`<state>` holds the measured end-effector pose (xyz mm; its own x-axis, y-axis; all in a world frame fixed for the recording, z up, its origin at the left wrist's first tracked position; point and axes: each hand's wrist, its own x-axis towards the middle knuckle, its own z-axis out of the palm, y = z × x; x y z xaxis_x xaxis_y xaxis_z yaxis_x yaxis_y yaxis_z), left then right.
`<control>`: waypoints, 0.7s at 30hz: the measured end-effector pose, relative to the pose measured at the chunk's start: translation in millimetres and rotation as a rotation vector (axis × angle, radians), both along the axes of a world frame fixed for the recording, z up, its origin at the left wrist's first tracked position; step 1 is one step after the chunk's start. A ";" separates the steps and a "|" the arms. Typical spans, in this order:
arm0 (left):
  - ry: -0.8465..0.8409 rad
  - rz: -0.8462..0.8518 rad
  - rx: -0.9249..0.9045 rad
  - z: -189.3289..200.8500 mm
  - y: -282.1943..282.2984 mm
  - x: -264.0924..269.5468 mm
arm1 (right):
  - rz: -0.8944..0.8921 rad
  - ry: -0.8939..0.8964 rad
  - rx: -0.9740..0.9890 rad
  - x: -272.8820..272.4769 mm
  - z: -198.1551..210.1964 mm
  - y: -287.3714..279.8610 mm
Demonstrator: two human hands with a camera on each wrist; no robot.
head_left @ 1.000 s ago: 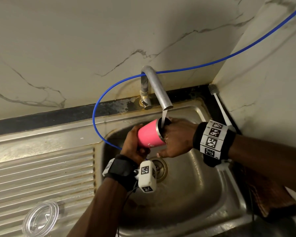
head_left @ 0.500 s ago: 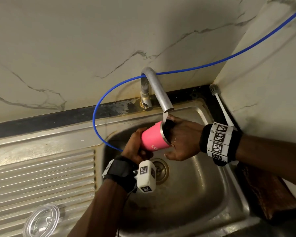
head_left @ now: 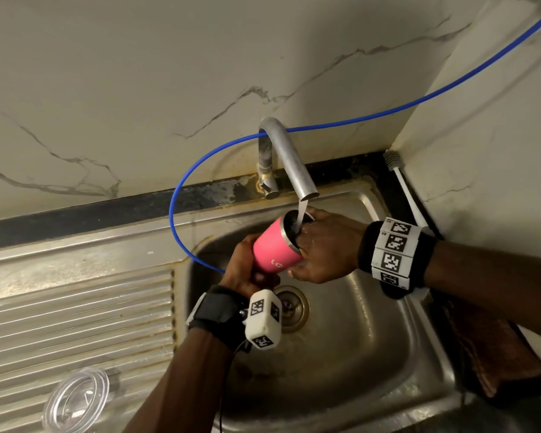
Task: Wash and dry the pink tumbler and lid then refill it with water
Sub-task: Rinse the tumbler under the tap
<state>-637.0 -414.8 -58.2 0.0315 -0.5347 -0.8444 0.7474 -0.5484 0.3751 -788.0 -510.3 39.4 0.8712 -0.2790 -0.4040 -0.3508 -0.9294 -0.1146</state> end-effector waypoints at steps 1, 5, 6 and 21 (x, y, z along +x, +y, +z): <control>0.016 -0.060 -0.001 0.9 0.8 3.3 | 0.072 0.014 -0.044 -3.9 0.7 -2.5; 0.036 -0.048 -0.043 8.0 2.0 0.8 | -0.113 0.062 0.035 6.3 9.6 3.6; 0.051 -0.001 -0.076 9.9 3.6 -4.6 | -0.230 0.048 0.119 10.7 12.2 6.2; -0.176 0.009 -0.114 17.8 1.2 -3.1 | 0.068 0.052 -0.006 8.8 18.4 2.9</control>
